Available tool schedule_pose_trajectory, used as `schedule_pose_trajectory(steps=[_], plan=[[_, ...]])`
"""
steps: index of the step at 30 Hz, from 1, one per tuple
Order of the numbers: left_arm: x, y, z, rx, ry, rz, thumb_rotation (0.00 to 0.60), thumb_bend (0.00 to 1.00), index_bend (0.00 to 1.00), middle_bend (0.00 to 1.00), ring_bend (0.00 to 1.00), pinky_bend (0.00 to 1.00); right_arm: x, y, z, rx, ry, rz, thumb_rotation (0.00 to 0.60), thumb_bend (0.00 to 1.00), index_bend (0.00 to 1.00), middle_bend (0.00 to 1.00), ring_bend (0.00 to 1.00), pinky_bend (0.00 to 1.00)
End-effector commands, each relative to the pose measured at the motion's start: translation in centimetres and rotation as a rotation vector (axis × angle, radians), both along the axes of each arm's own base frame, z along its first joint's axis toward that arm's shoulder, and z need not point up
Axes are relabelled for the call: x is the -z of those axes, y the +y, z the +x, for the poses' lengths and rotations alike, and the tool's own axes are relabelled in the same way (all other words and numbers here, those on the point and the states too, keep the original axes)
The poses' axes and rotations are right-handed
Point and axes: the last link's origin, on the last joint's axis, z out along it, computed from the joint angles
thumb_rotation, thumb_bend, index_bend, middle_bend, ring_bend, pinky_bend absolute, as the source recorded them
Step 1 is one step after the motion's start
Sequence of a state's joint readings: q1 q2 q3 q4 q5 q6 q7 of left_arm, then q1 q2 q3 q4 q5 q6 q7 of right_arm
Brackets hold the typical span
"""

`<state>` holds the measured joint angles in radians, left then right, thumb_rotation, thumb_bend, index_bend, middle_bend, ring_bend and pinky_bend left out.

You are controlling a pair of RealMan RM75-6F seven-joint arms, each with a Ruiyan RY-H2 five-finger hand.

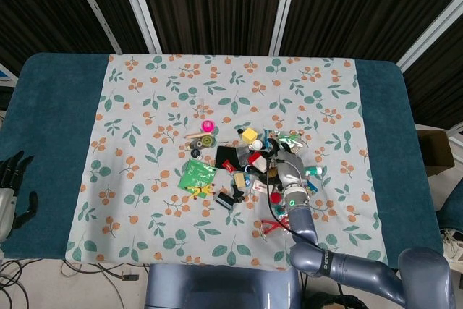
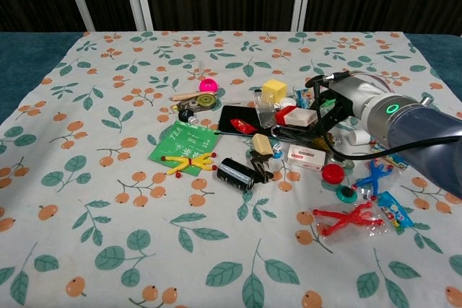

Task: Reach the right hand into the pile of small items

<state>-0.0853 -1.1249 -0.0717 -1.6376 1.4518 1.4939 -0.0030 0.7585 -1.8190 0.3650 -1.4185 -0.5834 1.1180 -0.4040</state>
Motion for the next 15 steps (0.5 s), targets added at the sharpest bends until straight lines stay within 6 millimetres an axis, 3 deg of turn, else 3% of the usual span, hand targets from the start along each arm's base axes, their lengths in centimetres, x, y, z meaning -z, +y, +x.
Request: schedule_pose_trajectory(steps=[1,15], plan=[[0.01,0.01,0.0,0.0,0.001,-0.001,0.6,0.58,0.07,0.0,0.0,0.04,0.09,0.01,0.27,-0.005,-0.003,-0.008,0.6,0.26,0.13,0.34,0.08,0.23],[-0.05,-0.09,-0.21,-0.003,0.0,0.001,0.6,0.58,0.07,0.0,0.0,0.04,0.37,-0.4,1.14,-0.007,-0.008,-0.041,0.6,0.26,0.14,0.35,0.08,0.23]])
